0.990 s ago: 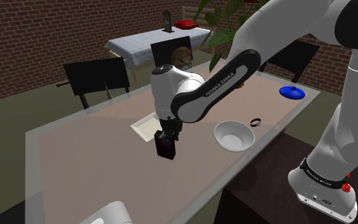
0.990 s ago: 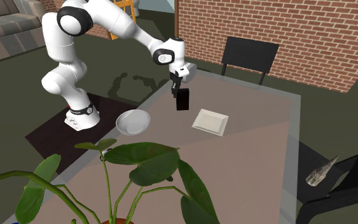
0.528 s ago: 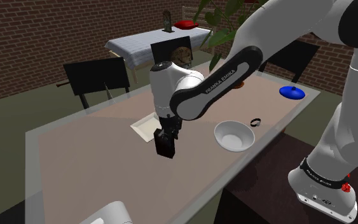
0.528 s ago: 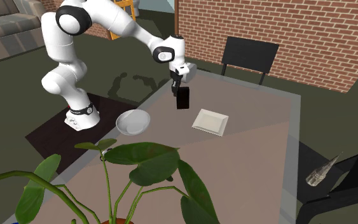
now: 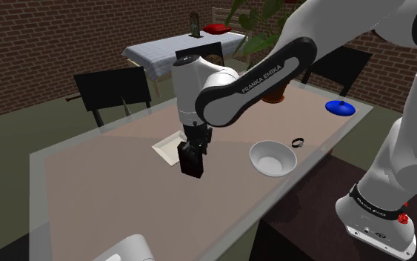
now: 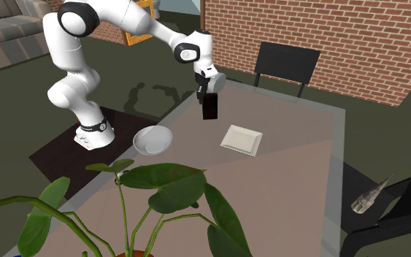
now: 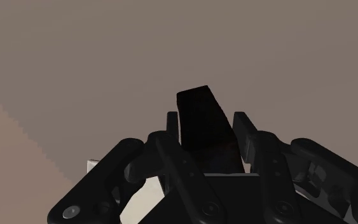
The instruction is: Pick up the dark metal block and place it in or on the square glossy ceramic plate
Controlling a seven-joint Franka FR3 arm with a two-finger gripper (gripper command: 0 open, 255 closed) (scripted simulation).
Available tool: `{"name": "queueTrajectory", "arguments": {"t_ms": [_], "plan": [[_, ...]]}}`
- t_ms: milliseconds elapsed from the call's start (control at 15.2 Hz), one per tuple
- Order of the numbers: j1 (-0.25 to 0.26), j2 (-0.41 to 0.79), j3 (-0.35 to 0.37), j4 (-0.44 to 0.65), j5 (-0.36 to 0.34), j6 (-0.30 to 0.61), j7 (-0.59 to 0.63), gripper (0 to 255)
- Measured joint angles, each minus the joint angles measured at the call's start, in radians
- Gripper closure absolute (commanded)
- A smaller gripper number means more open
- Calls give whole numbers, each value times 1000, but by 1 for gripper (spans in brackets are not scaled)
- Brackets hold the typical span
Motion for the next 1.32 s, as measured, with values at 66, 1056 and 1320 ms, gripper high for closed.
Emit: {"name": "queueTrajectory", "arguments": {"t_ms": [66, 1056, 1320], "plan": [[-1, -8, 1, 4, 4, -11, -3, 255], [-33, 167, -48, 386, -40, -225, -102, 255], [-34, 293, -72, 613, -66, -327, -149, 255]]}}
